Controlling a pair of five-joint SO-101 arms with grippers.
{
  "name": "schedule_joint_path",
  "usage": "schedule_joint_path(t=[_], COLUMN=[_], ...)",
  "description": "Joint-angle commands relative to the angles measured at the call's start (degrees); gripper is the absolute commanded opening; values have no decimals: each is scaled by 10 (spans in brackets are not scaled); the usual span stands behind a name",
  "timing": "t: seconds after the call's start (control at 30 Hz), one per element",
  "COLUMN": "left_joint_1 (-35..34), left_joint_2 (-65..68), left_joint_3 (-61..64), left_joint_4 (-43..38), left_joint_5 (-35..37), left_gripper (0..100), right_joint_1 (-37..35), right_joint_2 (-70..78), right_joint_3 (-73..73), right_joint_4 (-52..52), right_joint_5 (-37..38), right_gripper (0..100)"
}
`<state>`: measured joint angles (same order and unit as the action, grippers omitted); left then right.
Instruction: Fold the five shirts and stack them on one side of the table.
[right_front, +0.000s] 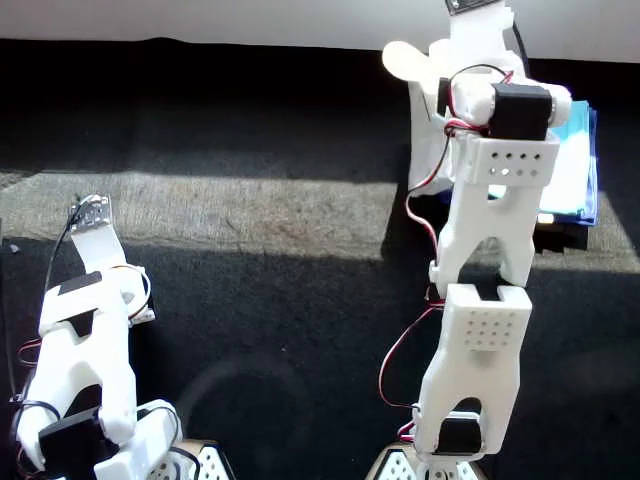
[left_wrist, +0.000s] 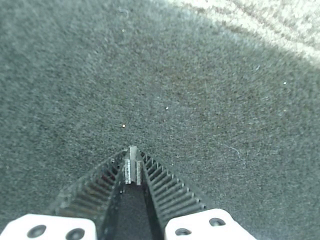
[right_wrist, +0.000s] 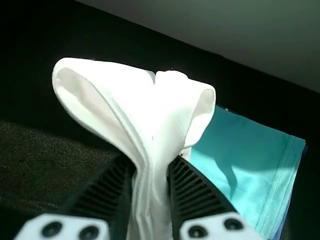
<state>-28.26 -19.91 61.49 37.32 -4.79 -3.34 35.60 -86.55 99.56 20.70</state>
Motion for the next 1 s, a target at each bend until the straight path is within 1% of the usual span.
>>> schedule_joint_path(t=[0.0, 0.1, 0.27, 0.33, 0.53, 0.63, 0.77, 0.97], left_joint_1=[7, 7, 7, 7, 7, 7, 7, 7], left_joint_2=[-12, -12, -12, -12, -12, -12, -12, -12], left_joint_3=[-1, 0, 0, 0, 0, 0, 0, 0], left_joint_4=[-9, -9, -9, -9, -9, -9, -9, -9], left_joint_5=[-2, -2, -2, -2, -2, -2, -2, -2], left_gripper=[8, 8, 8, 8, 8, 8, 8, 8], right_joint_1=[36, 71, 136, 160, 216, 237, 257, 269], right_joint_2=[-44, -42, -38, -38, -37, -35, 7, 93], right_joint_3=[-23, -6, 112, 180, 378, 440, 446, 360], right_joint_4=[-34, -54, -134, -189, -371, -458, -516, -519], right_joint_5=[7, 7, 8, 10, 83, 98, 98, 98], right_gripper=[6, 6, 6, 6, 6, 6, 6, 6])
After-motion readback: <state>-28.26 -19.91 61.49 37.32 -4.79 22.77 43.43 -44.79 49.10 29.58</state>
